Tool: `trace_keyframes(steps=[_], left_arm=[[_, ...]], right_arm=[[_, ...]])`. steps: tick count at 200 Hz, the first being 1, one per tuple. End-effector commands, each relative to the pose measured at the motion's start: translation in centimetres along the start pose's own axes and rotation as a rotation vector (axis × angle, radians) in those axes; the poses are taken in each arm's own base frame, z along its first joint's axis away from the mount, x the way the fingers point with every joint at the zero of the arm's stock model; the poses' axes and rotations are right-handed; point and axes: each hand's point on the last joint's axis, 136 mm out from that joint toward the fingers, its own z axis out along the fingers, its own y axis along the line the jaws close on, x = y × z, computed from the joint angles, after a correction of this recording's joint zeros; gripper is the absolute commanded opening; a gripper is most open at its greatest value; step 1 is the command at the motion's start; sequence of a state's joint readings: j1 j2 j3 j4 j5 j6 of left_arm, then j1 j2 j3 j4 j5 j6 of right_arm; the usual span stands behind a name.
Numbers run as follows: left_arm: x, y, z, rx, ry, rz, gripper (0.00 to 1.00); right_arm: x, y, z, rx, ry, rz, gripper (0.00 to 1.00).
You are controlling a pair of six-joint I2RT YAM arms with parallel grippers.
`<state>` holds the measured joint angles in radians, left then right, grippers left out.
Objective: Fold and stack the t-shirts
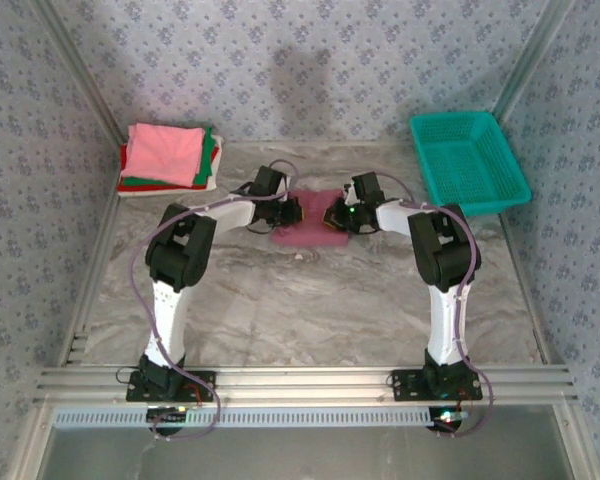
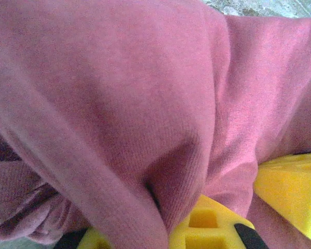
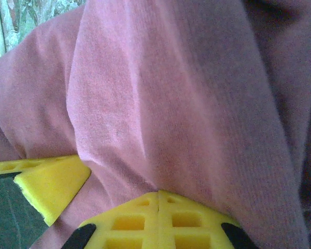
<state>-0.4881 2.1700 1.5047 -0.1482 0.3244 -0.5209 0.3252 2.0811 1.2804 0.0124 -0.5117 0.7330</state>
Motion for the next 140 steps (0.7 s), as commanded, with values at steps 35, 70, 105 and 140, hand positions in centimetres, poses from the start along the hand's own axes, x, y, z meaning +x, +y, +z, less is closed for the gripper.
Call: trace_keyframes(steps=[35,70,105,140], left_arm=[[-4.1,5.3,-4.8,-0.181,-0.061,0.067,0.0],[-7.2,7.6,-6.4,-0.313,-0.088,0.169,0.0],[-10.5,7.5,-7.3,-0.359,-0.069,0.282,0.0],[-13.9,6.1,-9.6,-0.413,-0.112,0.383,0.0]], right_arm=[[-2.3,9.3,-9.7,-0.137,-0.133,-0.179,0.49],[-2.7,11.3,-14.9,-0.177,-0.234,-0.235,0.54],[-2.4,9.6,-16.4,-0.137,-0.294,-0.253,0.55],[-2.8,7.5,-17.2,-0.1,-0.322,-0.213,0.54]])
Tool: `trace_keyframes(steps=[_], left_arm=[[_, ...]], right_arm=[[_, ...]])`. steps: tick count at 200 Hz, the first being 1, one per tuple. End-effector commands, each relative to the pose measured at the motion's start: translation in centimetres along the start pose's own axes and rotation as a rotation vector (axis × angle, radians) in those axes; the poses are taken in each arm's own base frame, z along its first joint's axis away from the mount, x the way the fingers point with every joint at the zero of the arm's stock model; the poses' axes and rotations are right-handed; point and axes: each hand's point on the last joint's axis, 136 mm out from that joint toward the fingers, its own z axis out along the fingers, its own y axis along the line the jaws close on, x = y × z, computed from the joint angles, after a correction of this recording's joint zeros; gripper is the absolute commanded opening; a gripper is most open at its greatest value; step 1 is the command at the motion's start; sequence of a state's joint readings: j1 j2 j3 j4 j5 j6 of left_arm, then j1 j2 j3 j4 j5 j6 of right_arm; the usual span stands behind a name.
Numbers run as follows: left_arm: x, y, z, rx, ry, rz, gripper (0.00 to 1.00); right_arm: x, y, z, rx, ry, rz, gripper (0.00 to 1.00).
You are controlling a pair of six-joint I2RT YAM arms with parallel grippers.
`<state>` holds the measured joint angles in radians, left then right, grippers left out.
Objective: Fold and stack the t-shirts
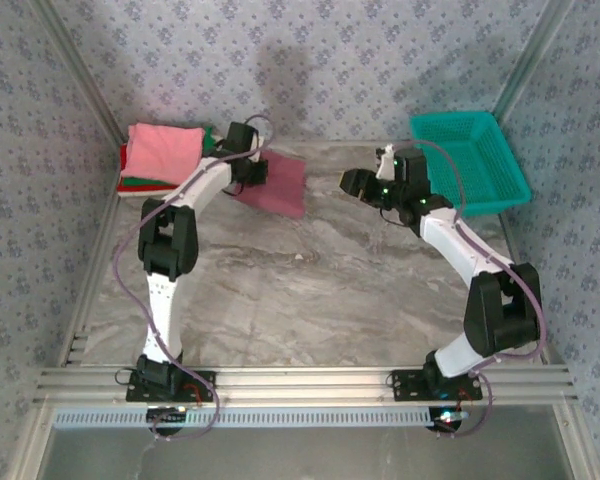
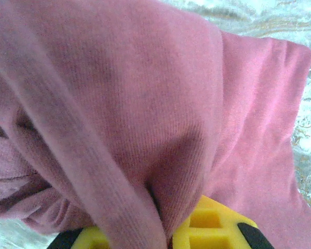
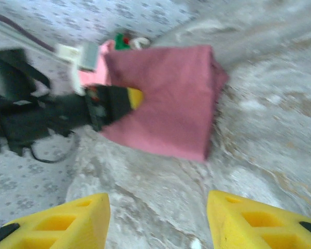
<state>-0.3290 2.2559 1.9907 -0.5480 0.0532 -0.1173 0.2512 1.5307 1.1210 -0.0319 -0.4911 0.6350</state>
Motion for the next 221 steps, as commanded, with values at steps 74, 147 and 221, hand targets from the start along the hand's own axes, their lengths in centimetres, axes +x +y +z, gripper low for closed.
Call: trace_keyframes(steps=[74,147,221], left_arm=[[-7.5,4.2,-5.9,-0.078,-0.092,0.229,0.0],[-12.8,9.3,-11.1,-0.044,-0.263,0.303,0.0],[-15.1,17.2,-12.9,-0.003,-0.423,0.295,0.0]], right_arm=[[0.9,-3.8,-1.3,0.096,-0.005,0.031,0.54],[6.6,4.3,0.1,-0.171,0.105,-0.393,1.0],[8.9,6.8,1.4,-0.208,0.189,-0.424,1.0]])
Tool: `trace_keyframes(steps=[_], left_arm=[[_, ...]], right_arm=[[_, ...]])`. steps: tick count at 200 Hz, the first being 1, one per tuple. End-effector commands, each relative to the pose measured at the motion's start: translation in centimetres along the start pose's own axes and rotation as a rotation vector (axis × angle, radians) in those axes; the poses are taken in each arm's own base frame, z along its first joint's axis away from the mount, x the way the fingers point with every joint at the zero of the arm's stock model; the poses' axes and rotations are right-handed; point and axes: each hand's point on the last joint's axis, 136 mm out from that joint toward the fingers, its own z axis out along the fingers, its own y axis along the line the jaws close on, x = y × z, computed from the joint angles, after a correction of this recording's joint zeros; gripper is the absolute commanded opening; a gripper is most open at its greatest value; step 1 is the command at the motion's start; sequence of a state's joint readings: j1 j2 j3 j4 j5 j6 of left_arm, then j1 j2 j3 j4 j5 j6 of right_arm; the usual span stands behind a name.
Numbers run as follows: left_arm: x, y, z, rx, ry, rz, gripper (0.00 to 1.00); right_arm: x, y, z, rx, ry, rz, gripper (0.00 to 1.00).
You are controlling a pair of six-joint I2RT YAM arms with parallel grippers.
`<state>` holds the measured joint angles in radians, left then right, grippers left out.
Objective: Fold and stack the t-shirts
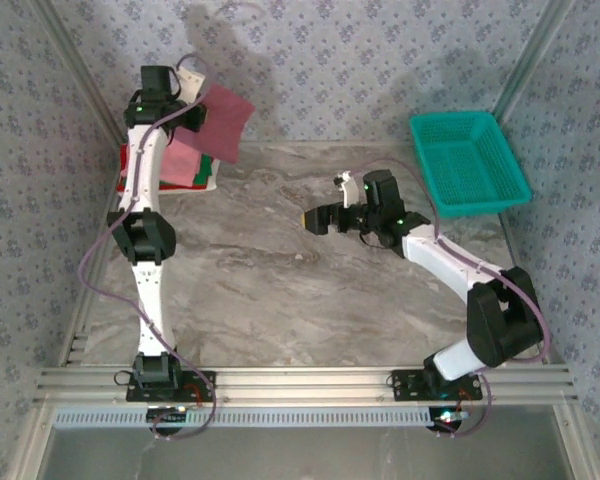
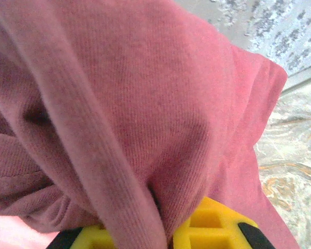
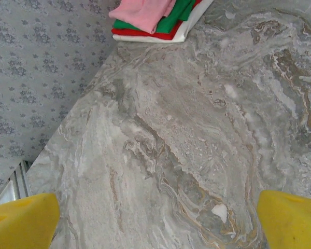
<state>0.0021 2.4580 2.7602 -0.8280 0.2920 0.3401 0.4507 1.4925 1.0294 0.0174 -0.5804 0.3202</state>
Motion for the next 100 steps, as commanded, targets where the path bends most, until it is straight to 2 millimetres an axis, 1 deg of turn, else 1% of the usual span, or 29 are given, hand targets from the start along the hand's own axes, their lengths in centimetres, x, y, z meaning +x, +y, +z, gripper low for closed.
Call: trace_keyframes(steps=[1,23,41,46,51,54,60,73,75,79,83,93,100], left_arm=[[-1.4,2.9,-1.0,0.027,-0.114,0.009,0.0],[-0.3,6.0,-1.0,0.0,-0.13,0.011,0.0],[1.1,8.5,-0.7,-0.028,-0.133,0.0,0.0],[1.5,9.0,-0.7,-0.023,-0.134,-0.005,0.0],[2.2,9.5,-0.5,-0.019,-0.13,-0.016,0.0],[2.0,10.1,-0.5,-0.028,-0.148,-0.014,0.0],[2.4,10.9,-0.3,-0.033,-0.156,-0.024,0.0],[3.6,12.5,0.5,-0.063,-0.154,-0.047,0.01],[3.9,12.8,0.6,-0.072,-0.151,-0.051,0.04],[4.3,13.1,1.0,-0.077,-0.147,-0.053,0.16],[4.8,13.2,1.4,-0.078,-0.141,-0.054,0.29],[5.9,13.9,2.0,-0.092,-0.125,-0.062,0.68],[6.6,14.4,2.4,-0.109,-0.109,-0.069,0.9]], right_arm=[[-0.1,0.6,0.1,-0.001,0.021,-0.024,1.0],[0.5,0.6,-0.1,0.014,0.037,-0.02,1.0],[0.9,0.4,-0.4,0.035,0.052,-0.009,1.0],[1.0,0.4,-0.4,0.04,0.056,-0.008,1.0],[1.1,0.4,-0.5,0.041,0.059,-0.007,1.0],[1.2,0.4,-0.5,0.043,0.06,-0.006,1.0],[1.2,0.3,-0.6,0.05,0.063,-0.002,1.0],[1.2,0.3,-0.6,0.061,0.068,0.005,1.0],[1.2,0.3,-0.6,0.06,0.068,0.005,1.0],[1.1,0.3,-0.6,0.06,0.067,0.005,1.0],[1.1,0.4,-0.6,0.061,0.066,0.006,1.0],[0.8,0.5,-0.6,0.058,0.06,0.007,1.0],[0.5,0.7,-0.6,0.055,0.054,0.002,1.0]])
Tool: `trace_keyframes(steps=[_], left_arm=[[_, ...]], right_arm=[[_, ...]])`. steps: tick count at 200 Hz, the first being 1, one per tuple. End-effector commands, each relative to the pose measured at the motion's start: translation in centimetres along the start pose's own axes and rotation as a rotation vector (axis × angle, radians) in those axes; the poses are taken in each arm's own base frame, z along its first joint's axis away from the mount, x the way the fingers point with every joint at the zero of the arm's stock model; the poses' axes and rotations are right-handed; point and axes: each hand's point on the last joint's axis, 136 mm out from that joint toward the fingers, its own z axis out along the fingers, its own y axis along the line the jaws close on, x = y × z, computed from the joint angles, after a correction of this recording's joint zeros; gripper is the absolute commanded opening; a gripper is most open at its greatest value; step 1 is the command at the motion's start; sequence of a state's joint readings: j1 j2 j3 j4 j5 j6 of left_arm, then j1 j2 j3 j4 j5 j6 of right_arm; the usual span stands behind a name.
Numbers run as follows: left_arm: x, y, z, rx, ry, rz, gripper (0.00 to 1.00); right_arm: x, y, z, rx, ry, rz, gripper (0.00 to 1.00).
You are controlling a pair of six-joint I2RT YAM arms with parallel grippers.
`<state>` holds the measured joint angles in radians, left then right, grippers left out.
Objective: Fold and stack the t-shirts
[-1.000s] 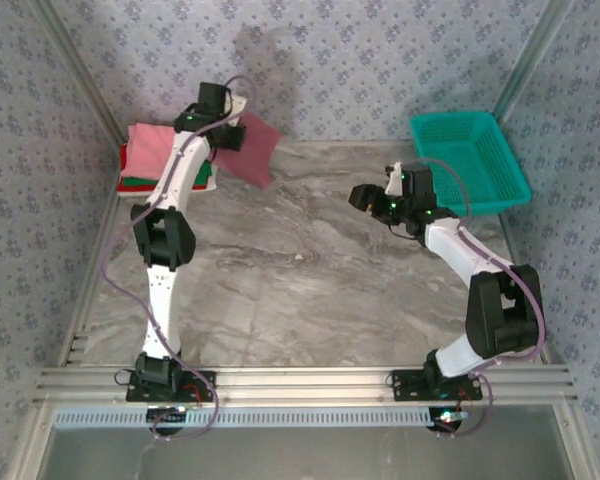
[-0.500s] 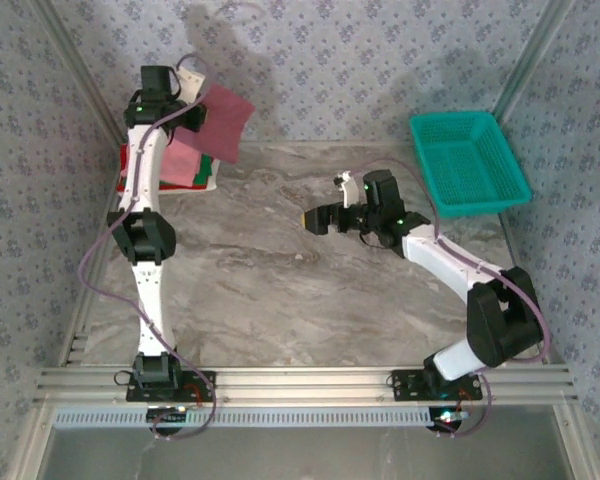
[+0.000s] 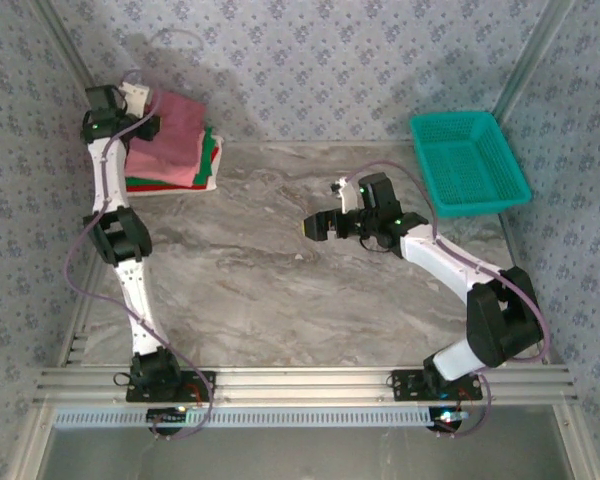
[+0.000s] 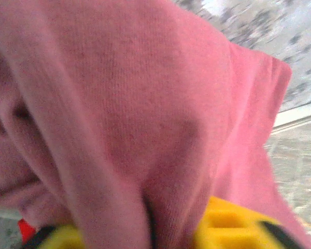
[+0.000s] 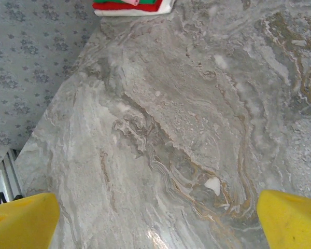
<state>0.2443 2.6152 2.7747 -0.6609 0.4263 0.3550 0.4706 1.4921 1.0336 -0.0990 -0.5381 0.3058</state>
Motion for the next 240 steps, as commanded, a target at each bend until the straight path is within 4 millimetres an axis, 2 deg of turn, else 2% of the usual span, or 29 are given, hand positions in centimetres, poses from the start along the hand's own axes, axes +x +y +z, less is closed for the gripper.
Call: trace_keyframes(steps=[1,6,18,30,46,67,70,74,84,104,116,119,128,141,151,170,186,203,215,227,240], left_arm=[[-1.0,0.7,0.9,-0.021,-0.065,0.032,0.93],[-0.6,1.2,1.0,-0.04,-0.054,0.029,0.98],[0.0,2.6,0.9,-0.109,-0.027,0.013,0.98],[0.0,3.9,-0.2,-0.17,-0.008,-0.011,0.98],[-0.9,6.0,-2.6,-0.278,0.002,-0.06,0.98],[-3.3,8.0,-7.4,-0.371,-0.035,-0.142,0.98],[-3.3,7.9,-7.9,-0.369,-0.026,-0.158,0.98],[-3.8,7.9,-8.9,-0.371,-0.033,-0.172,0.98],[-5.6,7.1,-11.3,-0.361,-0.056,-0.189,0.98],[-8.2,4.6,-15.6,-0.314,-0.085,-0.232,0.98],[-8.9,3.3,-18.0,-0.303,-0.097,-0.278,0.98],[-8.9,2.9,-18.6,-0.302,-0.101,-0.289,0.98],[-8.6,1.5,-20.0,-0.294,-0.124,-0.312,0.98],[-8.1,-0.6,-22.4,-0.398,-0.17,-0.256,0.98],[-6.7,-3.0,-23.7,-0.391,-0.207,-0.295,0.98],[-3.5,-5.4,-26.5,-0.416,-0.353,-0.522,0.98],[-0.4,-8.8,-27.4,-0.451,-0.501,-0.521,0.98],[3.3,-13.7,-26.8,-0.461,-0.472,-0.404,0.98],[6.2,-15.8,-26.2,-0.504,-0.408,-0.336,0.98],[9.4,-16.5,-25.6,-0.542,-0.363,-0.324,0.98],[12.8,-16.2,-25.3,-0.6,-0.31,-0.355,0.98]], right_arm=[[-1.7,1.3,-0.9,0.001,-0.034,-0.033,1.0],[-1.9,1.4,-1.0,0.002,-0.038,-0.035,1.0],[-2.7,1.8,-1.0,-0.003,-0.049,-0.046,1.0],[-3.5,2.2,-1.0,-0.01,-0.058,-0.058,1.0],[-4.6,2.9,-1.1,-0.024,-0.076,-0.083,1.0],[-5.2,3.3,-1.1,-0.033,-0.095,-0.109,1.0],[-5.2,3.3,-1.1,-0.033,-0.098,-0.113,1.0],[-6.5,4.0,-1.6,-0.04,-0.127,-0.132,1.0],[-7.0,4.3,-1.8,-0.041,-0.144,-0.153,1.0],[-7.5,3.6,-2.2,0.015,-0.175,-0.19,1.0],[-8.5,2.6,-3.2,0.103,-0.229,-0.216,1.0],[-7.7,1.6,-3.0,0.135,-0.22,-0.21,1.0],[-7.9,0.3,-3.9,0.21,-0.263,-0.219,1.0],[-8.4,-1.6,-5.6,0.336,-0.34,-0.236,1.0],[-8.6,-3.1,-7.2,0.435,-0.395,-0.249,1.0],[-8.4,-6.0,-10.1,0.595,-0.489,-0.25,1.0],[-7.8,-8.7,-13.2,0.736,-0.549,-0.186,1.0],[-6.0,-10.9,-15.7,0.831,-0.573,-0.146,1.0],[-4.3,-12.5,-17.1,0.929,-0.567,-0.178,1.0],[-2.0,-14.1,-18.3,1.026,-0.555,-0.173,1.0],[0.1,-15.4,-19.1,1.067,-0.556,-0.171,1.0]])
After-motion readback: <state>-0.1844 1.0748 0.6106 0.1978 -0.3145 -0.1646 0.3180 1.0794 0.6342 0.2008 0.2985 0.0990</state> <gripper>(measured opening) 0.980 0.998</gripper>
